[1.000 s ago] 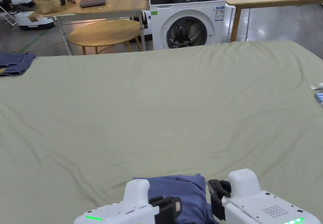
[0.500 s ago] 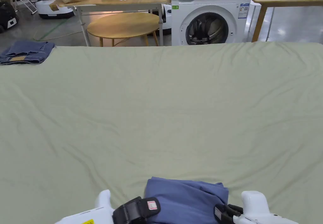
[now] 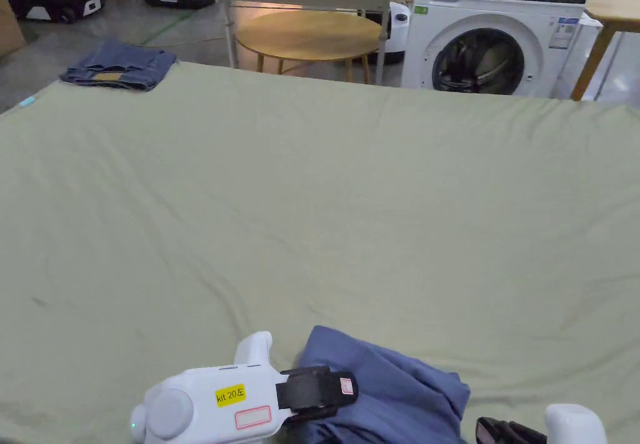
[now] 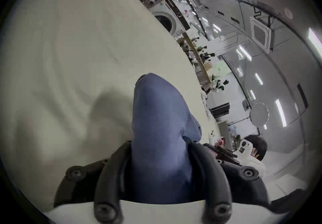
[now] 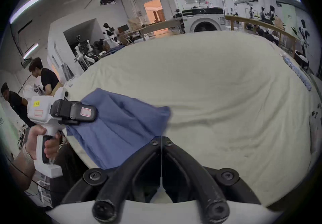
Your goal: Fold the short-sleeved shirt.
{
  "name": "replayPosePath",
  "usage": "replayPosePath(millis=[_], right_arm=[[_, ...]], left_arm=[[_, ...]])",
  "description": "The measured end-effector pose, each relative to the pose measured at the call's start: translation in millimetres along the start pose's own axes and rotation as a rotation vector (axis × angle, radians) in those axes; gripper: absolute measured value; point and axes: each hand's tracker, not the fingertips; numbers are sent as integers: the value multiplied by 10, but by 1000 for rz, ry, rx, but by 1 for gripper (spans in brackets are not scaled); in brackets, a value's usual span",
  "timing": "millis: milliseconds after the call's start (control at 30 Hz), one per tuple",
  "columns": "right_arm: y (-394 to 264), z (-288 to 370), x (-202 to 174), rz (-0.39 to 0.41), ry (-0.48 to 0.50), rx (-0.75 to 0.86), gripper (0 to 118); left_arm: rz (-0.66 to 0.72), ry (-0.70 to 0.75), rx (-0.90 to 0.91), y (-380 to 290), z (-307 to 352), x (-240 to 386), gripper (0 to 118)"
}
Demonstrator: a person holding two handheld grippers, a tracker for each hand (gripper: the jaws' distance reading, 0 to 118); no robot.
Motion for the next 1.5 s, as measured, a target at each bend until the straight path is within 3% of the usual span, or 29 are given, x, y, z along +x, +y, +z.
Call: replayPosePath(millis=[167, 467, 567, 667, 733, 767, 833, 933, 1067, 1100, 1133, 1167, 1200, 1233, 1367, 1500], right_arm=[[88, -106, -352, 64, 4, -6, 0], [248, -348, -922, 116, 37, -19, 0], [266, -397, -1006, 134, 40, -27, 0], [278, -413, -1049, 147, 40, -36, 0], [293, -416, -1068, 154, 39, -37, 0], [300, -410, -1072, 156, 37, -35, 0], [331, -353, -1080, 155, 38, -27, 0], [340, -281, -1064, 154, 44, -10, 0], [311, -198, -1033, 152, 54, 7, 0], [305, -178, -1023, 150, 56, 11, 0], [300, -152, -1011, 145, 57, 17, 0], [299, -122, -997, 141, 57, 23, 0], [297, -92, -980, 139, 49, 35, 0], [315, -55, -958, 135, 35, 47, 0], [521, 151, -785, 70, -48, 130, 0], [914, 444, -617, 87, -152, 280, 0]], left_arm=[[-84, 145, 59, 485, 973, -566, 35], [-92, 369, 153, 1544, 2629, -1601, 35], [-55, 383, 157, 1688, 2839, -1874, 35], [-6, 305, 155, 1663, 2858, -2033, 37], [-19, 313, 174, 1581, 2865, -1989, 87], [-18, 285, 216, 1557, 2921, -1979, 105], [17, 245, 263, 1527, 3087, -1953, 109], [-36, 364, 336, 1506, 3444, -1857, 109], [-6, 448, 408, 1395, 3743, -1624, 108], [-17, 461, 421, 1354, 3756, -1524, 106], [-32, 476, 426, 1315, 3746, -1423, 92], [-67, 512, 433, 1282, 3689, -1297, 62], [-111, 572, 437, 1249, 3590, -1159, 12], [-158, 629, 421, 1233, 3454, -1022, 0], [-302, 645, 414, 1168, 2772, -464, 0], [-462, 681, 516, 1028, 1994, 348, 0]])
